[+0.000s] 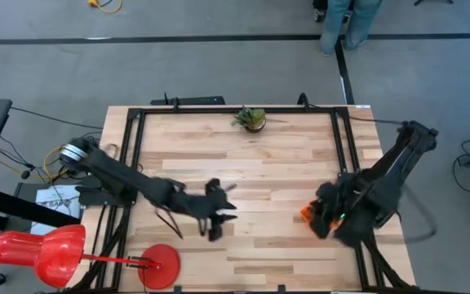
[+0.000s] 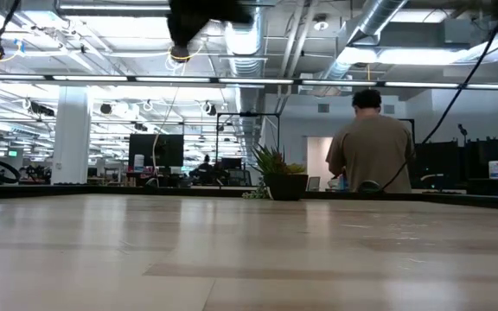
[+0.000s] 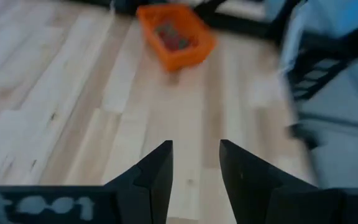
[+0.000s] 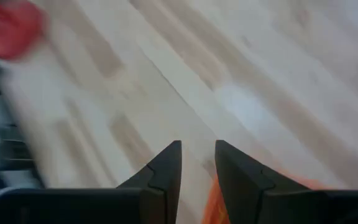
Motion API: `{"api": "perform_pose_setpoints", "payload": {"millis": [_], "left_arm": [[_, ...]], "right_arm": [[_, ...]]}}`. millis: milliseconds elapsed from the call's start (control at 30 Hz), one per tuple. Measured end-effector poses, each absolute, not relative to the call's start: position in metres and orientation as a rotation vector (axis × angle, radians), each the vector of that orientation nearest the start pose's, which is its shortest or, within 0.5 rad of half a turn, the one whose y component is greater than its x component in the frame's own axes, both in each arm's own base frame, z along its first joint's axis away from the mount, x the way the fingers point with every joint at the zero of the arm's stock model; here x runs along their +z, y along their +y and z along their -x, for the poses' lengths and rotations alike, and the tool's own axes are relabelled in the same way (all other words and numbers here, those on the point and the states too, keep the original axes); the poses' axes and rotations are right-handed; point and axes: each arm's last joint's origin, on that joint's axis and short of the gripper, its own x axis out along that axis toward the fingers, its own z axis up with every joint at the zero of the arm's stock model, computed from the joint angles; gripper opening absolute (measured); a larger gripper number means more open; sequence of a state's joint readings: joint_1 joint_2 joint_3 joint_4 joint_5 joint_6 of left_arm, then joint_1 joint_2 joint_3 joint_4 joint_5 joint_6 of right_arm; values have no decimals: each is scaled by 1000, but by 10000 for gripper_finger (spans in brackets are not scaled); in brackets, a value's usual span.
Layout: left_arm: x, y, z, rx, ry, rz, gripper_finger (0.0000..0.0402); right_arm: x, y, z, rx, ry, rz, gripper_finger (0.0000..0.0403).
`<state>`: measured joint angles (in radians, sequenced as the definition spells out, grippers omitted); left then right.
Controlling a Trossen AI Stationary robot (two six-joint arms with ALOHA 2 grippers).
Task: Pick and place rubber bands into bin
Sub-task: Return to Home Position
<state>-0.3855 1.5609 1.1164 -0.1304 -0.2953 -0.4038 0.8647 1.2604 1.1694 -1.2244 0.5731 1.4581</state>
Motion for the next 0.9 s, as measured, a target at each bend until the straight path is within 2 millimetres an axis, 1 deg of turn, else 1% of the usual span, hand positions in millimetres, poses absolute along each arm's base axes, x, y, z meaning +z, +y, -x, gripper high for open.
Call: {"api": "perform_pose_setpoints", "payload": {"millis": [67, 133, 200, 233, 300, 333, 367, 433, 467, 533, 600, 667, 733, 800, 900], "left_arm": [[292, -113, -305, -14, 511, 239, 121], [317, -105, -284, -37, 465, 213, 121], [339, -95, -263, -34, 414, 196, 121], [348, -91, -252, -39, 383, 207, 121], [364, -84, -231, -88, 332, 236, 121], [368, -82, -222, -129, 304, 251, 121], [369, -83, -214, -183, 270, 267, 121], [362, -89, -202, -320, 189, 281, 121], [356, -94, -198, -400, 137, 271, 121], [337, -102, -192, -527, 12, 250, 121], [317, -102, -190, -581, -101, 254, 121], [296, -94, -190, -559, -152, 285, 121], [282, -78, -190, -523, -164, 357, 121], [276, -59, -188, -508, -163, 414, 121], [276, -37, -185, -523, -179, 409, 121]], "right_arm": [[330, 139, -141, -371, 806, -444, 92], [354, 126, -129, -269, 709, -398, 92], [371, 112, -115, -159, 601, -338, 92], [376, 107, -109, -103, 550, -320, 92], [374, 100, -99, 23, 486, -287, 92], [368, 100, -96, 93, 456, -277, 92], [359, 101, -94, 154, 423, -274, 92], [332, 107, -94, 280, 354, -270, 92], [315, 111, -96, 347, 306, -262, 92], [284, 118, -98, 472, 175, -198, 92], [259, 118, -99, 583, 32, -132, 92], [246, 112, -98, 653, -86, -104, 92], [236, 102, -96, 679, -116, -89, 92], [238, 88, -93, 644, -137, -102, 92], [243, 68, -83, 589, -160, -103, 92]]}}
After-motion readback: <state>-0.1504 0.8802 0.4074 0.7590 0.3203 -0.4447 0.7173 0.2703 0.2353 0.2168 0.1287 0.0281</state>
